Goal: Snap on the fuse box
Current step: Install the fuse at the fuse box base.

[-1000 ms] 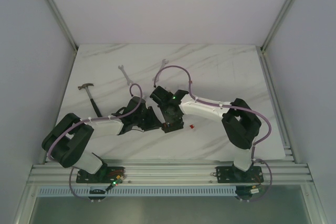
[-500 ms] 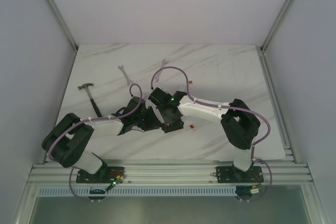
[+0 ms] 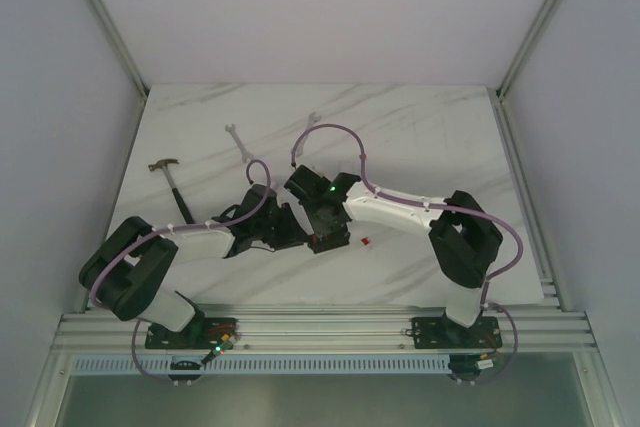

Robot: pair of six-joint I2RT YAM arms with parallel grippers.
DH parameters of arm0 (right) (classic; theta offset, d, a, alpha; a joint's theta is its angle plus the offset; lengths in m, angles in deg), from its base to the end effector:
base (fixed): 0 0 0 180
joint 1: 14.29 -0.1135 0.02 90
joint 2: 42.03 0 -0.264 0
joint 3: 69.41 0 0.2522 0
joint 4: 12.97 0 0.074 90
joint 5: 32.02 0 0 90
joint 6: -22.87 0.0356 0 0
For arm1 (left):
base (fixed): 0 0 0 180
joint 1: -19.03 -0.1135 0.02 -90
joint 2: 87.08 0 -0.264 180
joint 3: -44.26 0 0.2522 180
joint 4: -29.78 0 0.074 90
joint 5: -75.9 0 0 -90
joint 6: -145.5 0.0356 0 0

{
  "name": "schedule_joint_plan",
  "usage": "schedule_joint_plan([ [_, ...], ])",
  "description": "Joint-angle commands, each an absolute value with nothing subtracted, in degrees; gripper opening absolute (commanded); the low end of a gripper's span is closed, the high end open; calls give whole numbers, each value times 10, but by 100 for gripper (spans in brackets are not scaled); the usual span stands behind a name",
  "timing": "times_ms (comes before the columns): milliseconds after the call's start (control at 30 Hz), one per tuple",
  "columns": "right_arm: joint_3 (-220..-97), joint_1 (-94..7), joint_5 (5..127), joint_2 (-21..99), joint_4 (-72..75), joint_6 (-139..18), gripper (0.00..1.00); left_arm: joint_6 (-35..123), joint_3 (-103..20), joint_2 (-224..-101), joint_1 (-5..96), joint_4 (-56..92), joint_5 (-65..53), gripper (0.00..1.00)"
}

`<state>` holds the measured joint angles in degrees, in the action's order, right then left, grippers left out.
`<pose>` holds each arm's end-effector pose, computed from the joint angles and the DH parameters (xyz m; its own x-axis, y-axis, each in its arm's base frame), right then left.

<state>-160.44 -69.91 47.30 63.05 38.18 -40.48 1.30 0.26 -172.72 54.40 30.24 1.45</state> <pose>0.2195 0.3091 0.2082 -0.8022 -0.3919 -0.4503 -0.4557 0.8893 0.0378 0.2146 -0.1640 0.1379 -0.8998 -0.3195 -0.2971 -0.0130 0.7003 -0.7137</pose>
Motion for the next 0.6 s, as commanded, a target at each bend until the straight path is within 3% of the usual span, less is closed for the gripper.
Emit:
schedule_joint_plan([
  [0,-1596,-699,486,618,393,-389,14,19,15,-1727,546,291,0,38],
  [567,-1584,-696,488,651,403,-385,8,17,16,-1730,546,291,1,38],
])
